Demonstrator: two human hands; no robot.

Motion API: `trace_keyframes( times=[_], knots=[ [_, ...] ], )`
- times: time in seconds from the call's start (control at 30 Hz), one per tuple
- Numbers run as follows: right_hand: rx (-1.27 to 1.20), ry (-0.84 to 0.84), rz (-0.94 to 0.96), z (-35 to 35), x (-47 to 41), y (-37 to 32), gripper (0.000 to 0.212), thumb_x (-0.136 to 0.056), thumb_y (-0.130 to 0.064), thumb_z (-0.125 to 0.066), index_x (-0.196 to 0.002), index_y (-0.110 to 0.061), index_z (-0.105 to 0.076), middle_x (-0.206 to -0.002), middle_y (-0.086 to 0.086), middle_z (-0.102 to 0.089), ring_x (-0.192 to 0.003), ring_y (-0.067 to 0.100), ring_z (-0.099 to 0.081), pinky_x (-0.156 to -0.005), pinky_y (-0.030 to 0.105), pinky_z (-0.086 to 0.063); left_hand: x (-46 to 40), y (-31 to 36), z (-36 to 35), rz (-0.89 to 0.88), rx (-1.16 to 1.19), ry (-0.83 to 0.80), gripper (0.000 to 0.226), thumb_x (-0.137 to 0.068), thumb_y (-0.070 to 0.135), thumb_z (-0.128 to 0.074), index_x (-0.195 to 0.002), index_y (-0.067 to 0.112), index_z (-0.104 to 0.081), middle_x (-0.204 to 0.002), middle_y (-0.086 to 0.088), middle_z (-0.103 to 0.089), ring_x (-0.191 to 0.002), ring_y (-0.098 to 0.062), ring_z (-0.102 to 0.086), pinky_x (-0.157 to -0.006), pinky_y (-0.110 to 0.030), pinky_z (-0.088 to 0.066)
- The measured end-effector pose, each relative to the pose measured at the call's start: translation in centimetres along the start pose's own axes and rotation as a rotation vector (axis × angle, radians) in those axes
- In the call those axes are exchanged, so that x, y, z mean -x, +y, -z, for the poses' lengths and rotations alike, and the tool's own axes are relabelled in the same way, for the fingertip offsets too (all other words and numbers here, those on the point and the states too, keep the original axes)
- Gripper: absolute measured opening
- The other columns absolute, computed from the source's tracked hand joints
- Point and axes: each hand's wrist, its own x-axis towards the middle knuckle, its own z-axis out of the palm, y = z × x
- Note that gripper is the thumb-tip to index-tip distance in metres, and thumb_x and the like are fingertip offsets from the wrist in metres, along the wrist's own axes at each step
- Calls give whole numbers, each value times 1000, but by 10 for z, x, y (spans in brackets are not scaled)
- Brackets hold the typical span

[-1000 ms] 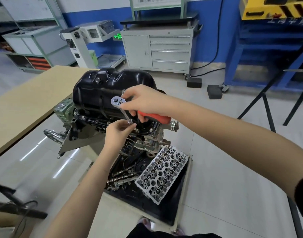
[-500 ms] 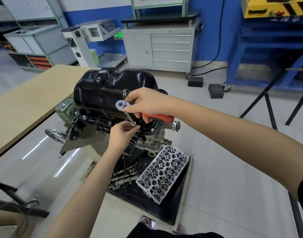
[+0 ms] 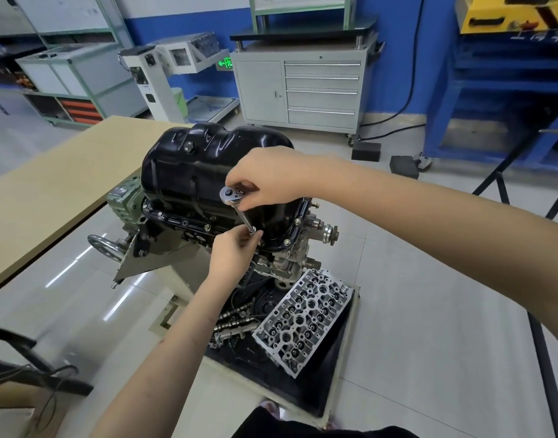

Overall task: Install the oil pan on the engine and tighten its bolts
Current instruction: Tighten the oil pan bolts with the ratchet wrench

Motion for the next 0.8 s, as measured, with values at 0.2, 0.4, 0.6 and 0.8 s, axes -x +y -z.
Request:
trace_keyframes(
  times=[0.2, 0.4, 0.6, 0.8],
  knots=[
    [158, -94, 84, 16, -6, 2, 27, -81, -14, -59, -106, -24, -62, -98, -7, -61, -96, 18, -54, -60, 25, -31, -3, 0, 5, -21, -10, -122, 18, -88, 17, -61, -97, 3, -67, -90, -5, -70, -82, -9, -62, -77, -12, -45],
    [197, -173, -88, 10, -9, -1, 40, -81, -43, -58, -58, -15, -43, -52, -5, -49, -50, 17, -47, -41, 21, -27, 1, 2, -2, 27, 17, 7, 16, -85, 20, -64, -86, 4, -68, -76, 1, -65, -74, -10, -61, -63, -6, -40],
    [329, -121, 32, 16, -5, -5, 21, -85, -15, -52, -104, -21, -57, -83, -7, -47, -87, 22, -51, -47, 26, -22, 3, 2, 6, -46, -28, -122, 18, -88, 15, -59, -98, 1, -67, -92, -9, -71, -87, -16, -66, -80, -18, -47],
    [246, -106, -35, 17, 1, -13, 23, -83, -25, -60, -102, -12, -60, -96, 5, -62, -84, 24, -57, -60, 28, -36, 3, 20, 16, -124, 110, 140, 7, -82, 18, -68, -76, 16, -65, -63, 13, -65, -60, 7, -58, -60, -2, -40]
  ],
)
